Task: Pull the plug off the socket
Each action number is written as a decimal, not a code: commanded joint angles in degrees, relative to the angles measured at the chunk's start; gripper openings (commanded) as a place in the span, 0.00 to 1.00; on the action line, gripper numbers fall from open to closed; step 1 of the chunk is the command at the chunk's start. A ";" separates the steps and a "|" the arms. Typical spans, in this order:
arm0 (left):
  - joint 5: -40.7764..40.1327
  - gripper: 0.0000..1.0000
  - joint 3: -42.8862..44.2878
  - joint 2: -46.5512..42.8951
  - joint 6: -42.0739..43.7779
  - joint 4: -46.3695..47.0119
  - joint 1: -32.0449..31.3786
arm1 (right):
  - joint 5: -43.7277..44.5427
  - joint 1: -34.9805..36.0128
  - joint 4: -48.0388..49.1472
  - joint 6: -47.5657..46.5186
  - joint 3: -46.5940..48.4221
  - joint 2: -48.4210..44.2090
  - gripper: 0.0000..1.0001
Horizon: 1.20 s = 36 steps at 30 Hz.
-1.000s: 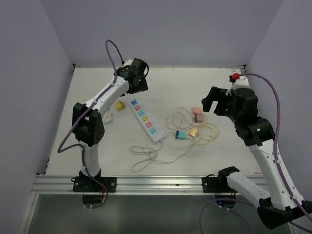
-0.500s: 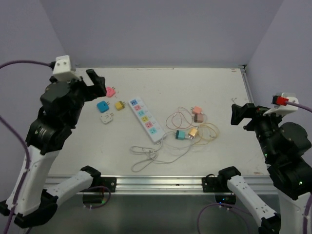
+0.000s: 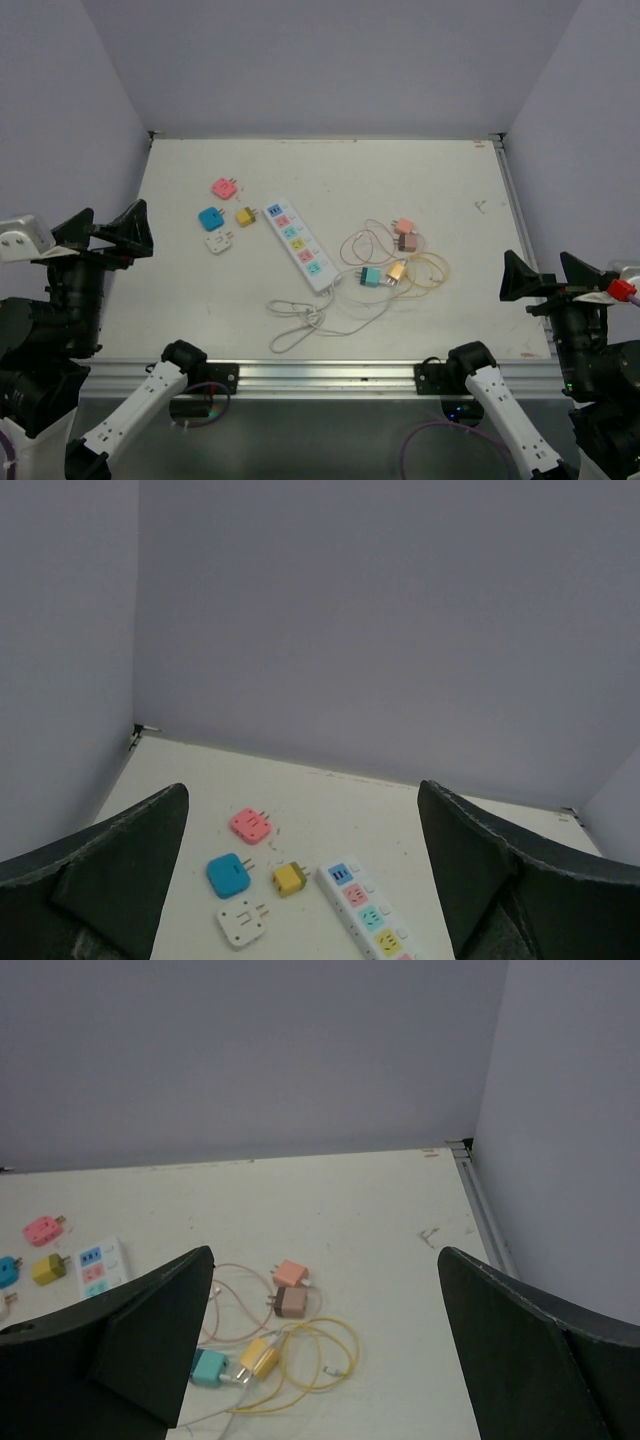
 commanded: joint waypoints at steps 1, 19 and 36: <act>-2.07 1.00 -2.52 -2.66 3.11 6.44 0.22 | -0.25 -0.01 1.05 -2.54 -0.23 -0.24 0.99; -0.49 0.99 -5.42 -5.40 3.19 10.32 0.22 | 0.37 -0.01 2.46 -3.51 -0.40 0.46 0.99; 2.76 1.00 -8.23 -6.36 3.55 14.45 0.22 | -0.51 0.08 2.89 -3.42 -0.76 0.99 0.99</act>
